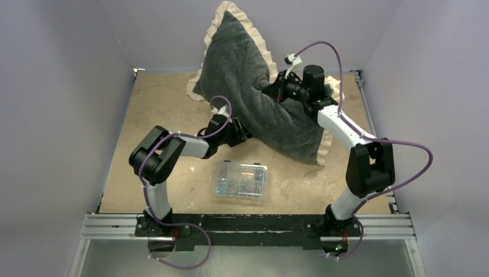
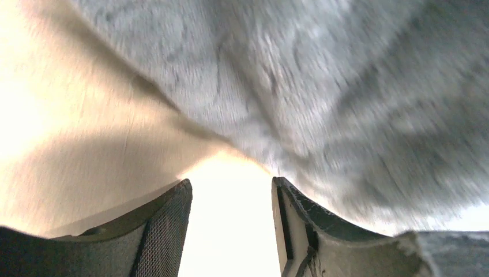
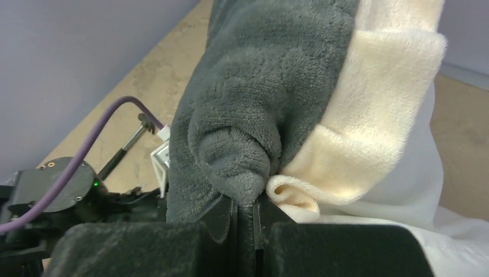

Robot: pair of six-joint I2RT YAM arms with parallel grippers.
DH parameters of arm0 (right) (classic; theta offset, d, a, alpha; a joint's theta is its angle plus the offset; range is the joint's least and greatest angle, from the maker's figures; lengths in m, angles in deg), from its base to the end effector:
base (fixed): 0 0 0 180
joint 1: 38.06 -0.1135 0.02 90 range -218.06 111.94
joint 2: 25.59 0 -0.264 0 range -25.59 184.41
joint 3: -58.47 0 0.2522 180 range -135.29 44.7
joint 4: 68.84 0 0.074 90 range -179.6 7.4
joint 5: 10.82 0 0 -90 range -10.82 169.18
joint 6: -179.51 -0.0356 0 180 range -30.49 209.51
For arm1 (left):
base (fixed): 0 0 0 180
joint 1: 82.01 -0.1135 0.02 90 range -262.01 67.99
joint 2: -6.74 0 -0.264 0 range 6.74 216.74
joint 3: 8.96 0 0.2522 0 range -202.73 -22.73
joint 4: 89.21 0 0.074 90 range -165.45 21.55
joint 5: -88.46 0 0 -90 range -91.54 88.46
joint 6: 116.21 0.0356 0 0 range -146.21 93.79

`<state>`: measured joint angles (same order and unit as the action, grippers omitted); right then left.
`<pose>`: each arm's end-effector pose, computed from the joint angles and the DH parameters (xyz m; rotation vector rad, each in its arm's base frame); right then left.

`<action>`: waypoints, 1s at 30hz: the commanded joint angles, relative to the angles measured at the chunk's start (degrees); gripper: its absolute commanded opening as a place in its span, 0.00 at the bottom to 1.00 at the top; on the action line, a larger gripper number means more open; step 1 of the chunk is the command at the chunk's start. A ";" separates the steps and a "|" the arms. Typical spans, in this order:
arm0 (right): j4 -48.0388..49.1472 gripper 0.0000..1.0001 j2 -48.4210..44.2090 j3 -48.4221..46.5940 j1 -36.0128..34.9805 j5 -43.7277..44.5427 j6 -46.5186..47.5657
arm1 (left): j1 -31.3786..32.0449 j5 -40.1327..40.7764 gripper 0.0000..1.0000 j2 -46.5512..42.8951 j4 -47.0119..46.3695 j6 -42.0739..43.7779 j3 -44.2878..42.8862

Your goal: Remove the pillowcase from the pillow

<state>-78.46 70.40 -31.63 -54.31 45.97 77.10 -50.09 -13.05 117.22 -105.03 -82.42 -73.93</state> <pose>0.3771 0.1302 0.3224 -0.4787 1.8254 0.8780 0.3219 -0.2089 0.1270 -0.3499 2.2620 -1.0887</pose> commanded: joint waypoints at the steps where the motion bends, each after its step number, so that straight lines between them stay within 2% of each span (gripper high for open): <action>1: 6.41 0.00 -3.18 6.56 -4.67 -1.51 -2.79 | -0.22 3.34 0.52 -7.68 -1.57 2.58 6.54; 4: 7.41 0.00 -3.47 8.67 -7.45 -1.39 -3.88 | -0.40 4.31 0.53 -11.45 -1.44 2.23 10.68; 9: 9.41 0.00 -3.94 12.52 -12.60 -1.09 -6.54 | -0.54 10.78 0.53 -26.79 3.93 2.64 17.48; 11: 10.63 0.00 -4.04 14.45 -14.21 -0.83 -7.78 | -0.55 14.82 0.53 -35.19 9.88 3.47 19.26; 15: 12.50 0.00 -3.36 17.10 -17.19 -0.19 -9.99 | -0.53 23.63 0.57 -53.42 27.50 4.30 20.73; 20: 12.20 0.03 0.44 15.71 -20.87 3.37 -10.54 | -0.59 31.62 0.63 -70.40 46.68 4.05 20.11; 26: 11.33 0.10 7.13 13.60 -24.24 5.47 -10.37 | -0.55 36.45 0.66 -81.24 61.56 1.19 15.32; 30: 11.56 0.14 9.78 12.83 -26.10 9.30 -11.38 | -0.54 40.32 0.67 -84.63 66.34 2.27 11.44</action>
<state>-64.14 75.64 -18.60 -80.17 50.32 68.84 -50.44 21.36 35.32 -47.20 -80.23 -56.81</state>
